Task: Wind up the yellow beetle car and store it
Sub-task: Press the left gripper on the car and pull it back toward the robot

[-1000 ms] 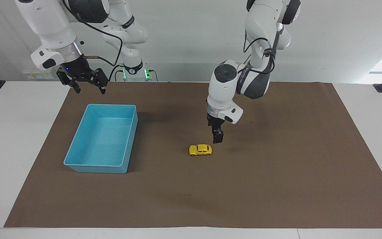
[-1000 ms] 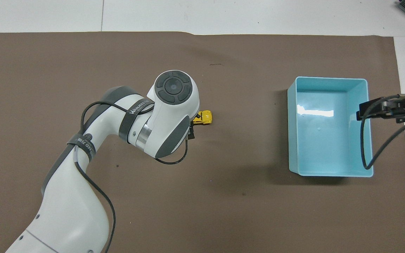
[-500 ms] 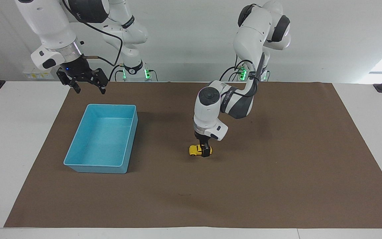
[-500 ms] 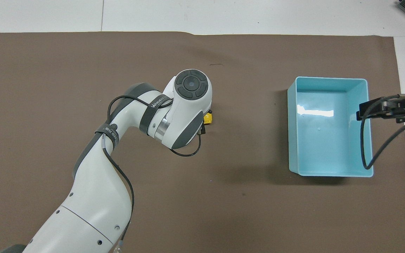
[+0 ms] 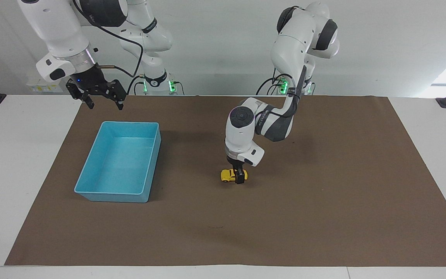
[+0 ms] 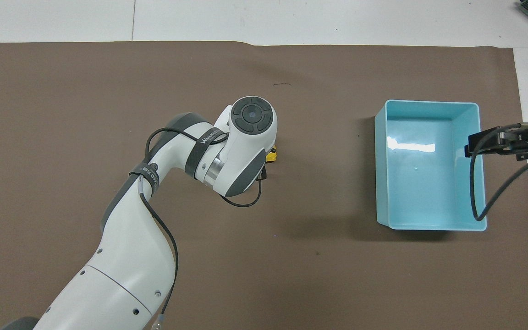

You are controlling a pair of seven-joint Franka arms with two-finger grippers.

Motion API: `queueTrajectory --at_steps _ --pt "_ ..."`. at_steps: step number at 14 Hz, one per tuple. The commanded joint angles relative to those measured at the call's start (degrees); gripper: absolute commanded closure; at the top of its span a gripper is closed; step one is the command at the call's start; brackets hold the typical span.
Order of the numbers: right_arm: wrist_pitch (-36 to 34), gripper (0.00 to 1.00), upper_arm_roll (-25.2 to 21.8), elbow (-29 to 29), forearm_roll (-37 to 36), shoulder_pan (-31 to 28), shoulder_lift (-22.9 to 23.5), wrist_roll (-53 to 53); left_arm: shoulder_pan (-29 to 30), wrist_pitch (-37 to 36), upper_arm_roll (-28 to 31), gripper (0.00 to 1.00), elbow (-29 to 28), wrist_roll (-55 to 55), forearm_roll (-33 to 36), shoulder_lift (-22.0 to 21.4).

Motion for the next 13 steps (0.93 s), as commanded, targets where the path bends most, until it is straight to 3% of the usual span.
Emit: queueTrajectory --at_steps 1,4,6,7,10,13 --pt "0.6 0.00 0.5 -0.2 0.4 -0.8 0.1 -1.0 -0.9 1.1 0.9 0.08 -0.9 -0.8 1.3 -0.7" --pt "0.5 0.00 0.5 -0.2 0.4 -0.8 0.1 -1.0 -0.9 1.1 0.9 0.44 -1.0 -0.6 1.6 -0.7" --pt "0.6 0.00 0.5 -0.2 0.4 -0.8 0.1 -1.0 -0.9 1.5 0.8 0.84 -1.3 0.5 1.6 -0.7" --pt "0.6 0.00 0.5 -0.2 0.4 -0.8 0.1 -1.0 -0.9 1.9 0.8 0.99 -1.5 2.3 1.3 -0.7" --pt "0.6 0.00 0.5 -0.2 0.4 -0.8 0.1 -1.0 -0.3 2.8 0.8 1.00 -3.3 3.1 1.3 -1.3" --pt "0.5 0.00 0.5 -0.2 0.4 -0.8 0.1 -1.0 0.6 6.5 0.9 1.00 -9.8 6.8 1.3 -3.8"
